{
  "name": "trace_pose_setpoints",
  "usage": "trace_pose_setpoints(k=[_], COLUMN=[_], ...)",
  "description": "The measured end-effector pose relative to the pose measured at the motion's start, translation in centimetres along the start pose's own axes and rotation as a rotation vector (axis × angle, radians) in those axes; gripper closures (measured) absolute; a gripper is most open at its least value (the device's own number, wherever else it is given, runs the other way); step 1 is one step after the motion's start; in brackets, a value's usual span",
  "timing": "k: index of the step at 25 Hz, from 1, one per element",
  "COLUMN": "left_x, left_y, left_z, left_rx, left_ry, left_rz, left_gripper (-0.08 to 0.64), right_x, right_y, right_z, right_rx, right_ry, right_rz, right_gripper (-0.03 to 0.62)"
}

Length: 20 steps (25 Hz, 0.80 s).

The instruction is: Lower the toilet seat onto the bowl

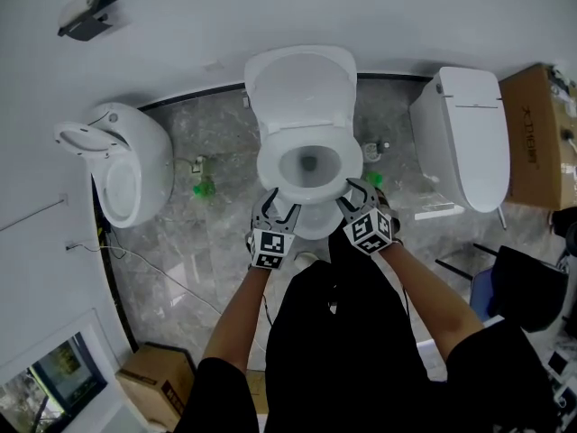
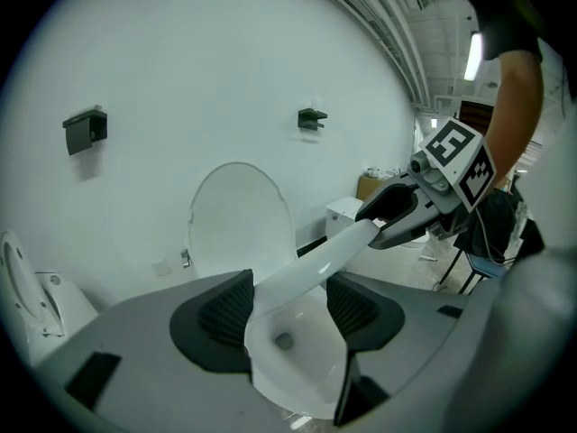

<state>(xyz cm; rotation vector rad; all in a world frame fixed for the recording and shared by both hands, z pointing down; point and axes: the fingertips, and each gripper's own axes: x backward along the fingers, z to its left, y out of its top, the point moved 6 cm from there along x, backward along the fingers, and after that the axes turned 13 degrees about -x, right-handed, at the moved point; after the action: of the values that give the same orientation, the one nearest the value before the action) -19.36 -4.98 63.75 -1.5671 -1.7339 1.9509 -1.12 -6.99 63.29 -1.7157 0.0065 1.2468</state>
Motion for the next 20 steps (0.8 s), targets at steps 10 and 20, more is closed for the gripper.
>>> trace_pose_setpoints(k=[10,20], left_x=[0.9,1.3], left_y=[-3.3,-5.6], left_z=[-2.7,-4.9], left_rx=[-0.051,-0.081], left_ry=[-0.048,-0.097], left_rz=[-0.002,0.014], left_gripper=[0.301,0.290], right_x=[-0.3,-0.7], right_y=[-3.5,-6.3], right_z=[2.6,4.3], right_rx=[0.049,0.110], right_ry=[-0.039,-0.032], right_rz=[0.043,0.073], right_gripper=[0.402,0.393])
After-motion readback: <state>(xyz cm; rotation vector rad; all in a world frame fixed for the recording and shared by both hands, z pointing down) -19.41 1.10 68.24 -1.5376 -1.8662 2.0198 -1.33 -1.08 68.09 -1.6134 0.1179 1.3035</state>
